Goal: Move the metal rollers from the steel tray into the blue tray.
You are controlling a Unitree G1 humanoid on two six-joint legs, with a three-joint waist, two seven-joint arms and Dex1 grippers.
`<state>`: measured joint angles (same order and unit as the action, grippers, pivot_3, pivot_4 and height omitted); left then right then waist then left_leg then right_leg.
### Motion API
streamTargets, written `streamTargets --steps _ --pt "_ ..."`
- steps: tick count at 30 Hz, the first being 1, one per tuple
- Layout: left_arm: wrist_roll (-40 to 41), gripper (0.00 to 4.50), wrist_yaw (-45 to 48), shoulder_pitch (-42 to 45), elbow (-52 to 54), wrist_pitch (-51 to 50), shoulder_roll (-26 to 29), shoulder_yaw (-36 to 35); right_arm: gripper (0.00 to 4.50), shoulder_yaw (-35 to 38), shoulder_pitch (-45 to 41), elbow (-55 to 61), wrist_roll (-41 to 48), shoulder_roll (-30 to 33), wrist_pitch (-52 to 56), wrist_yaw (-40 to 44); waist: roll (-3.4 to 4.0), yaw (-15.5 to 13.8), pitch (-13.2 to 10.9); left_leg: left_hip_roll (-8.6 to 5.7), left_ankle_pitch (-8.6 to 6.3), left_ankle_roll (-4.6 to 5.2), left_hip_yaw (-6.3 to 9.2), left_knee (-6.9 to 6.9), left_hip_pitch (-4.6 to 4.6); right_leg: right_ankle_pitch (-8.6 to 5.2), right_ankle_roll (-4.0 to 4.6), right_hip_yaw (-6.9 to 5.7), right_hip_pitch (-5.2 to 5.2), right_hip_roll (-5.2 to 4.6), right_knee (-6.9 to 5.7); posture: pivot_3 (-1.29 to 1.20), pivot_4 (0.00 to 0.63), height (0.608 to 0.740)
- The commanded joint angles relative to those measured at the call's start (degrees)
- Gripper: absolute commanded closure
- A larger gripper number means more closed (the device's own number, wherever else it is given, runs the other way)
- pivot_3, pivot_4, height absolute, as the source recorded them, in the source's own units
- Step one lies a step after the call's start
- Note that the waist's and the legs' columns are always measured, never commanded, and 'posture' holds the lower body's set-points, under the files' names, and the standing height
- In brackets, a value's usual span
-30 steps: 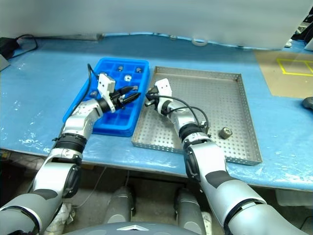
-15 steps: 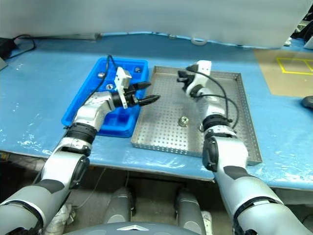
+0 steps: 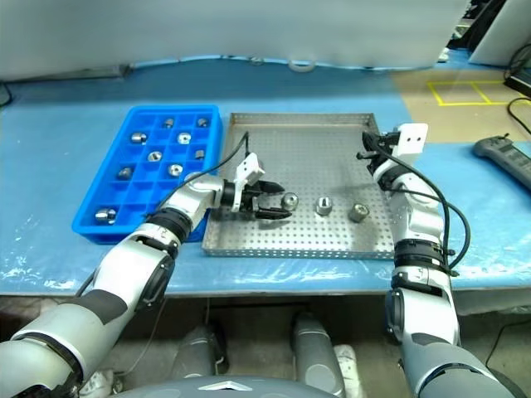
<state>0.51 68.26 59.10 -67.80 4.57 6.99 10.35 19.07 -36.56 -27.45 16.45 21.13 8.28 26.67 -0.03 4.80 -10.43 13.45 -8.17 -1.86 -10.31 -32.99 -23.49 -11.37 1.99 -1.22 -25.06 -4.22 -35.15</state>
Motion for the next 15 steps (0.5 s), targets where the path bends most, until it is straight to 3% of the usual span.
streamTargets --steps 1,8,11,15 --pt "-2.11 0.39 -1.48 -0.47 -1.33 3.01 -0.93 0.5 4.5 0.67 0.93 5.76 1.64 0.47 1.6 -1.87 0.0 0.86 0.0 -0.02 -0.01 0.0 0.0 0.0 0.06 0.04 0.0 0.0 0.12 -0.01 0.11 -0.68 0.15 0.74" --pt "-0.61 2.46 -10.47 -2.16 -0.82 6.6 -2.43 -3.99 4.5 -1.83 -0.62 3.9 1.22 -0.87 1.97 -1.86 0.0 3.27 0.0 -0.55 -0.27 0.45 0.03 -0.08 0.06 0.15 -0.02 0.06 0.5 -0.36 0.54 -0.62 0.15 0.74" --pt "0.29 2.59 -13.5 -3.26 0.58 5.91 -2.4 -6.01 4.5 -3.23 -2.52 1.85 1.19 -1.94 1.56 -1.14 0.0 4.03 0.0 -0.68 -0.32 0.8 0.04 -0.16 -0.1 0.14 -0.02 -0.02 0.49 -0.54 0.65 -0.57 0.15 0.74" --pt "10.27 2.59 -14.65 -3.32 6.71 -2.26 -2.51 -15.48 4.5 -5.05 -5.92 -1.86 2.31 -4.39 1.58 1.95 0.0 4.29 0.0 -0.79 -0.37 0.98 0.03 -0.18 -0.16 0.13 -0.05 -0.13 0.47 -0.86 0.67 -0.47 0.15 0.74"
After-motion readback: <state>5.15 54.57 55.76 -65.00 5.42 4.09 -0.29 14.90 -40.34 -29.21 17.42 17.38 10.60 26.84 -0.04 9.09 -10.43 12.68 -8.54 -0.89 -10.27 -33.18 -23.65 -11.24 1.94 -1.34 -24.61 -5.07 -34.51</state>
